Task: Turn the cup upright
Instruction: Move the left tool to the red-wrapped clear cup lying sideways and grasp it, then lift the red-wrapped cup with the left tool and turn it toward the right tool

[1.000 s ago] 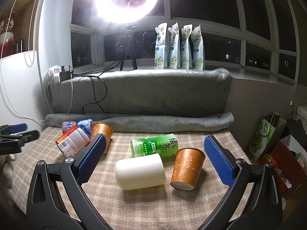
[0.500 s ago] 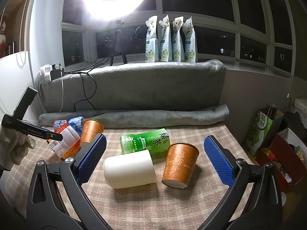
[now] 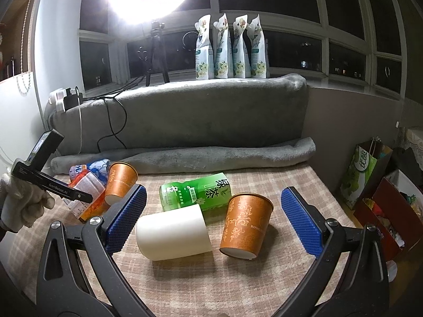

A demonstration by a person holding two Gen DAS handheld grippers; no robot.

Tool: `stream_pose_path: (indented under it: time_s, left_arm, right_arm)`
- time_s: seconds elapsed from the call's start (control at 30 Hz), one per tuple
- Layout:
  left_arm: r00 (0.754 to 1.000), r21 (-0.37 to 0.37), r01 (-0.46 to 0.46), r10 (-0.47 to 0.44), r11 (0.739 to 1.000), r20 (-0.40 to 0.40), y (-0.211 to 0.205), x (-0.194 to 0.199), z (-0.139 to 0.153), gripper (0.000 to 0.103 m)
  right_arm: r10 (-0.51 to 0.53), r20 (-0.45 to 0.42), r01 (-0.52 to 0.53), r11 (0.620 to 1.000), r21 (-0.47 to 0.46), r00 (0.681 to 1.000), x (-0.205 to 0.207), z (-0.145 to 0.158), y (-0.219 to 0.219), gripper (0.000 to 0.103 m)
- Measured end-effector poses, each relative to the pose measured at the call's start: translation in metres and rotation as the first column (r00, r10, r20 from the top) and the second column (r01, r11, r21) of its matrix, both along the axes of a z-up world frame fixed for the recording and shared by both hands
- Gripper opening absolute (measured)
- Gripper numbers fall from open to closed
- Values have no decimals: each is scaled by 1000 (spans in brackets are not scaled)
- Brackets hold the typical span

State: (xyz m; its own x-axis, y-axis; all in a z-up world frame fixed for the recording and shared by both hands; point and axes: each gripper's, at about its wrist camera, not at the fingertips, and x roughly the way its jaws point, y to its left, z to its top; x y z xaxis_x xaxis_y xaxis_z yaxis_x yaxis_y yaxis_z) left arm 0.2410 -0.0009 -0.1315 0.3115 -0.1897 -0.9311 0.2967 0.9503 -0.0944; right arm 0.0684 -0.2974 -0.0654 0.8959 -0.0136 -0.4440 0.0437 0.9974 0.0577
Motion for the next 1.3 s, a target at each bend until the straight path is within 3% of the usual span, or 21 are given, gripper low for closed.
stream_pose_path:
  time_s: [0.37, 0.7, 0.97, 1.13, 1.3]
  left_arm:
    - [999, 18, 41, -41, 999, 24, -6, -4, -5, 83]
    - [980, 48, 186, -189, 981, 54, -29, -43, 7, 82]
    - [943, 42, 324, -327, 945, 61, -62, -87, 7, 82]
    - [900, -10, 429, -426, 903, 92, -88, -108, 17, 82]
    - [865, -11, 497, -494, 868, 89, -105, -120, 10, 82]
  right_arm:
    - [11, -7, -11, 1000, 4, 1000, 3, -2, 0, 103]
    - [18, -28, -17, 1000, 26, 999, 4, -6, 4, 103]
    - [30, -36, -30, 999, 21, 999, 4, -6, 8, 103]
    - [32, -42, -31, 999, 30, 999, 2, -6, 9, 103]
    - [50, -48, -48, 998, 31, 998, -2, -5, 6, 103]
